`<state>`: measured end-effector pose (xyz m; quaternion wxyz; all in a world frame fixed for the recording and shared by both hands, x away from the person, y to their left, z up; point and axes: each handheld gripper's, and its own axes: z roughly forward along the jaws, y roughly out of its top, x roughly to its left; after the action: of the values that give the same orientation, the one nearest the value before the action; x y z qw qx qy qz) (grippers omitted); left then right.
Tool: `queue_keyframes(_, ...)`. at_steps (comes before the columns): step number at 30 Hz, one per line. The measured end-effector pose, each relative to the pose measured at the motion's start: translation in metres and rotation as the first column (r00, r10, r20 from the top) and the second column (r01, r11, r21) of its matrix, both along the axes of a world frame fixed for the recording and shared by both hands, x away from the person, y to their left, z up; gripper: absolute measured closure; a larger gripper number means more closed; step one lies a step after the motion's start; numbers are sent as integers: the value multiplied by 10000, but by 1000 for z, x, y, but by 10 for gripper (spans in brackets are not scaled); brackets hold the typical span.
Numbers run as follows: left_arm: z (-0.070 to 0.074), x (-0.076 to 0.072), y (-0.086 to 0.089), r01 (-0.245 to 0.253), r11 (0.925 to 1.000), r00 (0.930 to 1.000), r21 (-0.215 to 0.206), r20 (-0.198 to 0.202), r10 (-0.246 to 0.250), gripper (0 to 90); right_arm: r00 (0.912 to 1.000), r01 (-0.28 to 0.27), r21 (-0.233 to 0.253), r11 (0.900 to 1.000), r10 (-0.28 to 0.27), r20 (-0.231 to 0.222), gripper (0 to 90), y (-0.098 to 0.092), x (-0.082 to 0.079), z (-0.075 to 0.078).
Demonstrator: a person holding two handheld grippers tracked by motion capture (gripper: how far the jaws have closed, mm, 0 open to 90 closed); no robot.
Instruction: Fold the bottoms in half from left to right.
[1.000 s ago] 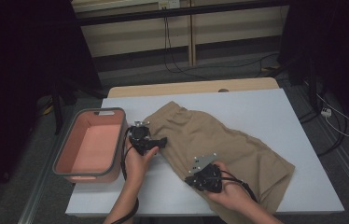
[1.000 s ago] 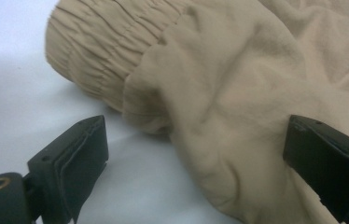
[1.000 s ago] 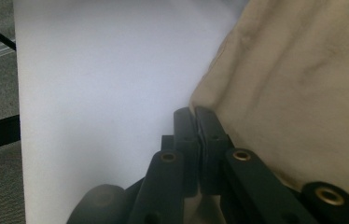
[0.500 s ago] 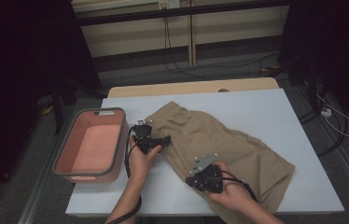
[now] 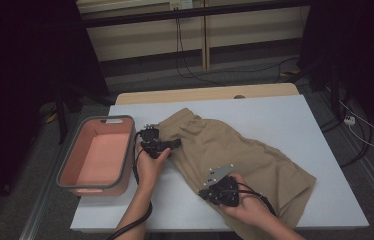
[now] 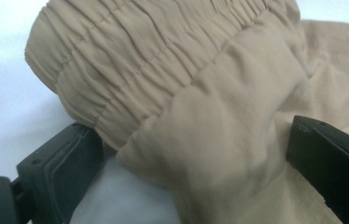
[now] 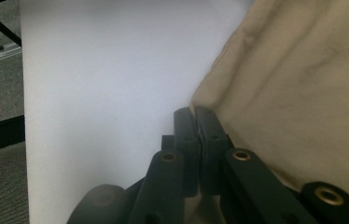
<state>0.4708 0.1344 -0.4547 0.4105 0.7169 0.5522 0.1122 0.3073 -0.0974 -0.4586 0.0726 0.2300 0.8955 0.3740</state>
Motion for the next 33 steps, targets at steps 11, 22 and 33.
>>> queue_keyframes(11, 15, 2, -2, 210, 9990, 9996, -404, 176, -203, 84, 10000, -32, 87, 10000, 32, -34, 892, -1, 1, -1)
queue_keyframes(22, 27, 17, -6, 458, 9974, 9989, -554, -99, -464, 116, 10000, -35, 13, 10000, 35, 59, 892, 0, 0, -1)
queue_keyframes(33, 30, 27, -11, 511, 9967, 9970, -634, -553, -546, 179, 9999, -79, -4, 10000, 79, 91, 892, 0, 0, -1)
